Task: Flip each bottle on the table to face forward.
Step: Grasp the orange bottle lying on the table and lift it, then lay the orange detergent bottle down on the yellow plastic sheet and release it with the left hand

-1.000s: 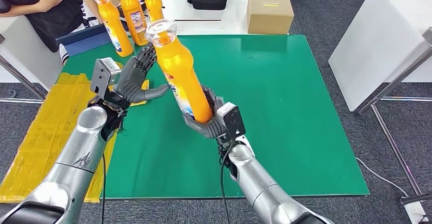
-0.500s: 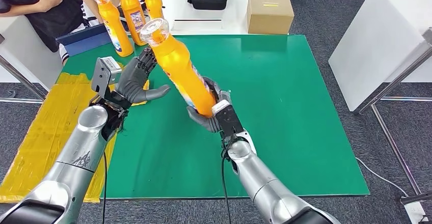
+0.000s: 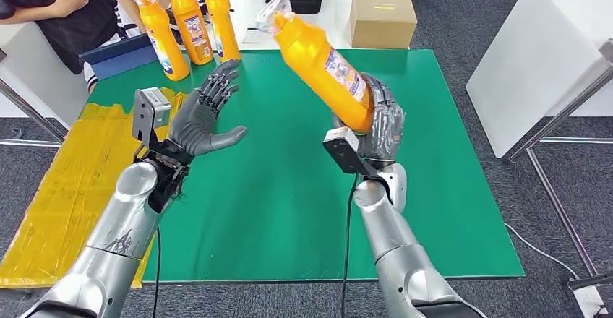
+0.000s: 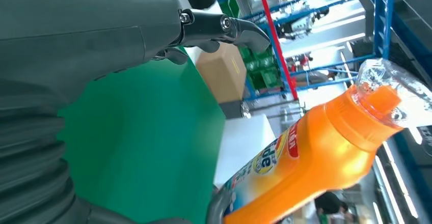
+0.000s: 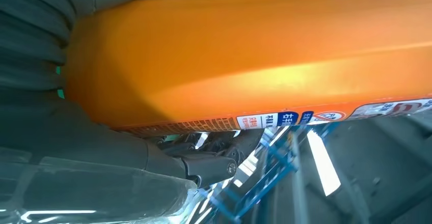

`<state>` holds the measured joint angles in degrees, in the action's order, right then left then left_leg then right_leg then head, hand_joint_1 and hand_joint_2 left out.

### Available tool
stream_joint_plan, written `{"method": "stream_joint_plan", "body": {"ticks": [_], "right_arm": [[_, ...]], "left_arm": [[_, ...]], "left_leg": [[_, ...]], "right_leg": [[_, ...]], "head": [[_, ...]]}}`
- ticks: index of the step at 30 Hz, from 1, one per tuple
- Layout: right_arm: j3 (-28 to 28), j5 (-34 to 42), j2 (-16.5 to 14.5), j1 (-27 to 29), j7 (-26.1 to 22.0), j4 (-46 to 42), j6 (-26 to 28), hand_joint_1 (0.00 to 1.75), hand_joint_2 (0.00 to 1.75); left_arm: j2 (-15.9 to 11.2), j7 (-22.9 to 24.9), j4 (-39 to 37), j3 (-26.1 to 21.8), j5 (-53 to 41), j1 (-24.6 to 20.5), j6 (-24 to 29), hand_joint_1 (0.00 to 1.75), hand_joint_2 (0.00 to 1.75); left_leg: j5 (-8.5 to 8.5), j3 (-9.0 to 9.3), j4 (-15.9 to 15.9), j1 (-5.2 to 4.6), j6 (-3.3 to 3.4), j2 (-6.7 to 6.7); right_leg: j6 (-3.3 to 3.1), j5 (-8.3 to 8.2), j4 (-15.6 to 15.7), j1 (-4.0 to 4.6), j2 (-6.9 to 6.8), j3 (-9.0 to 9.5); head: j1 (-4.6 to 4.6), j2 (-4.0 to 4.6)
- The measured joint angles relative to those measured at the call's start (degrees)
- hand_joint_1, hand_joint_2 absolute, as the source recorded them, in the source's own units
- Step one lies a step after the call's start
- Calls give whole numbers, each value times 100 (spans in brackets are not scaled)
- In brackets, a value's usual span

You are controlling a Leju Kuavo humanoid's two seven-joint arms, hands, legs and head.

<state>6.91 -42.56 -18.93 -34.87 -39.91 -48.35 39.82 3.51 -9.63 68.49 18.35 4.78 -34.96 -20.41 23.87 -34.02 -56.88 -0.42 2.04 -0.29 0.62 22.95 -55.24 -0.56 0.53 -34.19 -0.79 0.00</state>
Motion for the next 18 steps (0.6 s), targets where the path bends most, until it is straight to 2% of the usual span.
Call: {"method": "stream_joint_plan", "body": {"ticks": [8,12,18], "right_arm": [[468,-491,-41,156,0,-485,2,175,175],[535,-532,-53,212,0,-660,2,175,175],[588,-360,-66,244,-1,-729,2,175,175]], "left_arm": [[355,767,220,9,1486,233,-427,0,175],[497,888,351,73,1732,327,-369,0,175],[536,934,537,285,1996,397,-177,0,175]], "left_leg": [[0,1,0,1,0,1],[0,0,0,1,0,2],[0,1,0,1,0,2]], "right_leg": [[0,0,0,0,0,0],[0,0,1,0,0,-1],[0,0,0,1,0,0]], "head": [[1,0],[1,0],[1,0]]}}
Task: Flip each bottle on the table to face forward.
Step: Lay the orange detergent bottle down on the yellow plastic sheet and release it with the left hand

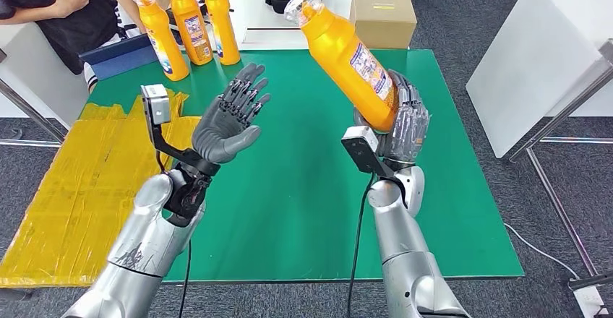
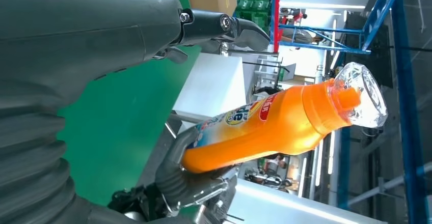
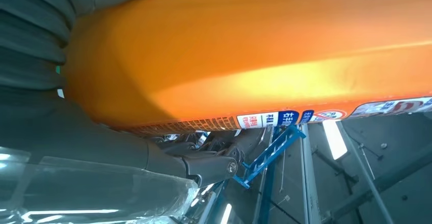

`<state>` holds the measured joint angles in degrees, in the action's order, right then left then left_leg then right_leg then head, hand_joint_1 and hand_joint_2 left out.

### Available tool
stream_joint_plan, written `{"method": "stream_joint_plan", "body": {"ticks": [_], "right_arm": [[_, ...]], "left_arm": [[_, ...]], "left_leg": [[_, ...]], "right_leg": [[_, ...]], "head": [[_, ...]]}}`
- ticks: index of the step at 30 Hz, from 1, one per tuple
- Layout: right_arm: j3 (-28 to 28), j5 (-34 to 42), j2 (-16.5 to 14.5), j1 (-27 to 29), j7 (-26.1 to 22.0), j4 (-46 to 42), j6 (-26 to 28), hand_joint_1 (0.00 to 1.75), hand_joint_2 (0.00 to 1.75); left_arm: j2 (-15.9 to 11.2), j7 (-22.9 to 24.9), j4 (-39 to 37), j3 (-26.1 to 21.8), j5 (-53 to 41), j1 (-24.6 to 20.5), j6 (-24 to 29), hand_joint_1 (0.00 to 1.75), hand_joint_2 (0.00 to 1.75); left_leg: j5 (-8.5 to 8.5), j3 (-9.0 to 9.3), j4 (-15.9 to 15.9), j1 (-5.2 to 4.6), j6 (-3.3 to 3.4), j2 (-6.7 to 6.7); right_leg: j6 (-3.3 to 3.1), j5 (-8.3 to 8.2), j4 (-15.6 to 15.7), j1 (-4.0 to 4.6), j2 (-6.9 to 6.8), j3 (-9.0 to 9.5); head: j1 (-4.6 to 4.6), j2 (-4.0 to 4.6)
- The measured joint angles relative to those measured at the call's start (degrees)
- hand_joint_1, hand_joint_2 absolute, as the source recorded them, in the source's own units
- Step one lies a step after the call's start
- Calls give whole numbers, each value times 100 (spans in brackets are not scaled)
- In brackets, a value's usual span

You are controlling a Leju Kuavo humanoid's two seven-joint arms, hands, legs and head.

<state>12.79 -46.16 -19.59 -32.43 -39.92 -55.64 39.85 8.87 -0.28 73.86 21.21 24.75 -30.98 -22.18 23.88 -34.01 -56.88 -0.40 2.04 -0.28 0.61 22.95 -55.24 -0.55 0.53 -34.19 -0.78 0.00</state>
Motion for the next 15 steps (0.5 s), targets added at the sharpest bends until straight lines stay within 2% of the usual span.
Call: {"method": "stream_joint_plan", "body": {"ticks": [5,15], "right_arm": [[-57,271,-34,21,0,1,0,175,175],[-350,266,-73,78,-1,27,0,175,175]], "left_arm": [[5,-22,88,175,162,15,172,0,175],[5,-150,162,514,361,15,505,0,175]], "left_leg": [[0,0,0,0,0,0],[0,-1,0,0,0,0]], "right_leg": [[0,0,0,0,0,0],[0,0,0,0,0,0]], "head": [[0,0],[0,0]]}}
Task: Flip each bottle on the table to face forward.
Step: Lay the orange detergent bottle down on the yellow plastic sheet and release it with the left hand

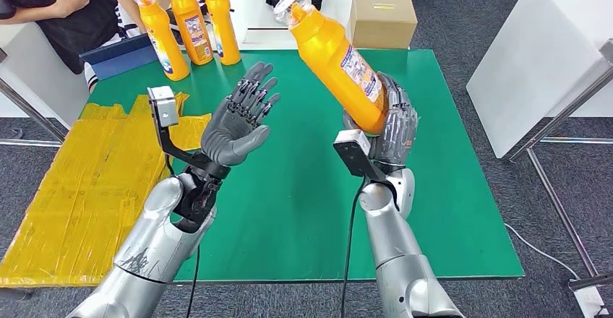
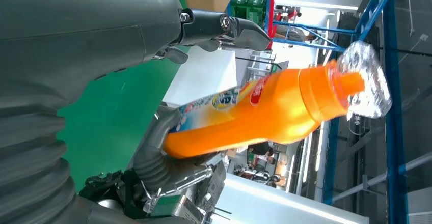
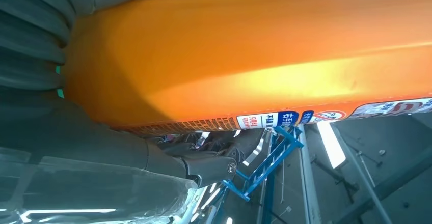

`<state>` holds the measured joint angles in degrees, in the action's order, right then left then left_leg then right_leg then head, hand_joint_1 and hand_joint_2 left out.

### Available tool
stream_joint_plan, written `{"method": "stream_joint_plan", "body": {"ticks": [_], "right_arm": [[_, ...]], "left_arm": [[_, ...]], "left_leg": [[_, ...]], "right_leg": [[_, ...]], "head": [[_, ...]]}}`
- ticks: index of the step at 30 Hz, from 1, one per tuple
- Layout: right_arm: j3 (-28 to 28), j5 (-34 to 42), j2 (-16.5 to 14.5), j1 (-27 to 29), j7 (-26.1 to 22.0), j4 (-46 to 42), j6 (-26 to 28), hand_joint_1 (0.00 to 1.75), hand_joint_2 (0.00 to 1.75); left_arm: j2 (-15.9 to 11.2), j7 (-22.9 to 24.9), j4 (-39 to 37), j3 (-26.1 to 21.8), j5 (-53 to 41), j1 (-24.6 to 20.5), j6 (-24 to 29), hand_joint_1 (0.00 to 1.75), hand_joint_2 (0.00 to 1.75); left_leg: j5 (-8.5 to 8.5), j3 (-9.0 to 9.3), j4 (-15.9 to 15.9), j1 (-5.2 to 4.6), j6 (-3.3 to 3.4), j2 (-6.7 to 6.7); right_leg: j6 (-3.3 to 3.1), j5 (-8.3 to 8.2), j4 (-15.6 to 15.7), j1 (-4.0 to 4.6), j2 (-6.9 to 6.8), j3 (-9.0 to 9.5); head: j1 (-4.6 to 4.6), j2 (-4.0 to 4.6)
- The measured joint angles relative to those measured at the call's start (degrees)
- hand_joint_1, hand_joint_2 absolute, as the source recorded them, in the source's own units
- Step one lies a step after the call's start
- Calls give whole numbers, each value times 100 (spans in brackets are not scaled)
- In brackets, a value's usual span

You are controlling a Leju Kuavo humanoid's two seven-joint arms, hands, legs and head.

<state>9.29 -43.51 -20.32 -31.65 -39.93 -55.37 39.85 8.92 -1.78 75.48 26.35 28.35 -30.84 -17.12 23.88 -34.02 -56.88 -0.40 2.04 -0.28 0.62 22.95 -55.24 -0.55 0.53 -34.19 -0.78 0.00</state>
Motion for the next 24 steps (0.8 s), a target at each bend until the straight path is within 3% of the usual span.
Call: {"method": "stream_joint_plan", "body": {"ticks": [6,13,16,24], "right_arm": [[-40,-383,-8,7,157,30,0,175,175],[-457,-1790,-17,129,1319,-172,18,175,175],[-644,-2162,-18,186,1600,-348,37,175,175],[-862,-2307,-18,252,1724,-576,37,175,175]], "left_arm": [[0,-38,19,75,74,-6,163,0,175],[-4,-109,69,233,157,-7,446,0,175],[-5,-166,69,241,168,13,501,0,175],[-7,-202,69,235,170,63,530,0,175]], "left_leg": [[0,0,0,0,0,0],[0,0,0,0,0,0],[0,0,0,1,0,0],[0,0,1,0,0,0]], "right_leg": [[0,0,0,0,0,1],[0,0,0,0,0,0],[0,0,0,0,0,-1],[0,0,0,0,0,0]], "head": [[0,0],[-1,0],[-1,0],[0,0]]}}
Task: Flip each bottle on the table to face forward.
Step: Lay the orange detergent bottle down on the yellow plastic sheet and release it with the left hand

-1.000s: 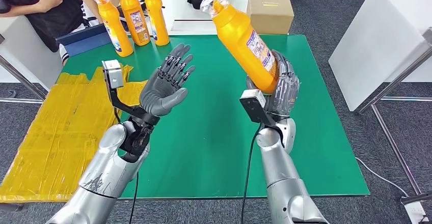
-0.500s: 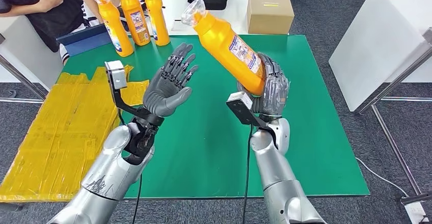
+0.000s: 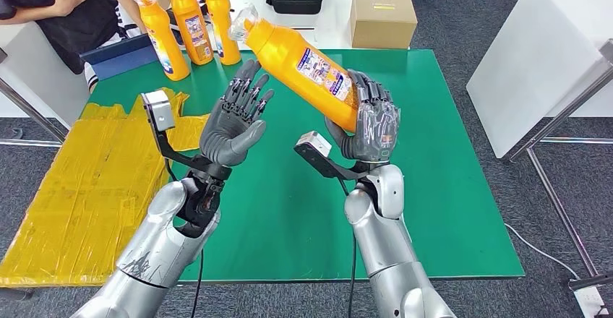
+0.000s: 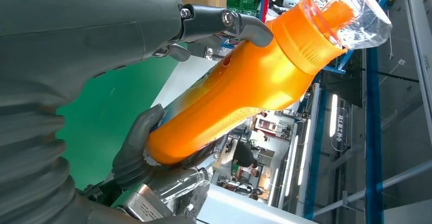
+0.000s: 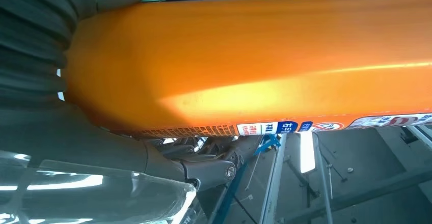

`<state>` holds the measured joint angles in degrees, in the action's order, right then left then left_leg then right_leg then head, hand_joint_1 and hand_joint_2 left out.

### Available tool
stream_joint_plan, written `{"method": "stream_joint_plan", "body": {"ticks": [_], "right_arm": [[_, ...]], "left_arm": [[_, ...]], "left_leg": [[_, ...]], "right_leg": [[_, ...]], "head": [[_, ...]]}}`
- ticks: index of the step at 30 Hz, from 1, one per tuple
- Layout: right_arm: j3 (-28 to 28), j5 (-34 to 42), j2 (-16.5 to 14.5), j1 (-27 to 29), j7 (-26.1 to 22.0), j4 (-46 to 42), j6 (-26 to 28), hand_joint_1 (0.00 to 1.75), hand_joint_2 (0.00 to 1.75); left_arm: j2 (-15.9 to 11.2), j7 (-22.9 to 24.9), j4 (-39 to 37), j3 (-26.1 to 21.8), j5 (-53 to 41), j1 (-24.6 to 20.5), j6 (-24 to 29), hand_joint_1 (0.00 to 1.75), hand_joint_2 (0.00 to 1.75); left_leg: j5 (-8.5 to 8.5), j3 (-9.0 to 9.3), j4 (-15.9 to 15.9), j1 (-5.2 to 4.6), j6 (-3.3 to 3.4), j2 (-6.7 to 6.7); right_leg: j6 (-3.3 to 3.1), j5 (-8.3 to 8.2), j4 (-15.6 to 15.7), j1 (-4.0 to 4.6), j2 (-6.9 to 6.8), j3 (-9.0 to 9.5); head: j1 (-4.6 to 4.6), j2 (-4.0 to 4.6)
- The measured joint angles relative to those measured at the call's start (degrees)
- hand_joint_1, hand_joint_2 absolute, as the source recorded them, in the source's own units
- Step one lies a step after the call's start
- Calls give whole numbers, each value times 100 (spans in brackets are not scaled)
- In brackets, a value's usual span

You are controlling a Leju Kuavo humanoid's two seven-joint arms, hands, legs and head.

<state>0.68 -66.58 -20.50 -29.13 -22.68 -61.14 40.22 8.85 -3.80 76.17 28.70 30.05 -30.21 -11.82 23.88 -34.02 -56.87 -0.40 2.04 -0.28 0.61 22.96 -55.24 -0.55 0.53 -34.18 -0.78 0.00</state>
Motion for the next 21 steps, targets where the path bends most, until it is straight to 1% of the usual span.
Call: {"method": "stream_joint_plan", "body": {"ticks": [7,12,14,18,21], "right_arm": [[-172,-327,-3,12,240,-109,0,175,175],[-320,-333,-4,23,361,-216,0,175,175],[-342,-243,-4,50,292,-311,0,175,175],[-336,115,-7,132,-139,-523,0,175,175],[-317,311,-9,167,-299,-622,0,175,175]], "left_arm": [[0,0,-2,-16,0,9,30,0,175],[1,-28,-14,-20,2,4,43,0,175],[2,-48,-15,-20,2,0,42,0,175],[27,-38,-26,-9,-2,-22,35,0,175],[59,-35,-64,-8,-7,-61,40,0,175]], "left_leg": [[0,0,0,0,0,0],[0,0,0,0,0,1],[0,1,0,0,0,1],[0,1,0,0,0,1],[0,1,0,0,0,1]], "right_leg": [[0,0,0,0,0,-1],[0,0,0,0,0,-1],[0,0,0,0,0,-1],[0,0,0,0,0,-1],[0,0,0,0,0,-1]], "head": [[1,0],[0,0],[0,0],[0,0],[0,0]]}}
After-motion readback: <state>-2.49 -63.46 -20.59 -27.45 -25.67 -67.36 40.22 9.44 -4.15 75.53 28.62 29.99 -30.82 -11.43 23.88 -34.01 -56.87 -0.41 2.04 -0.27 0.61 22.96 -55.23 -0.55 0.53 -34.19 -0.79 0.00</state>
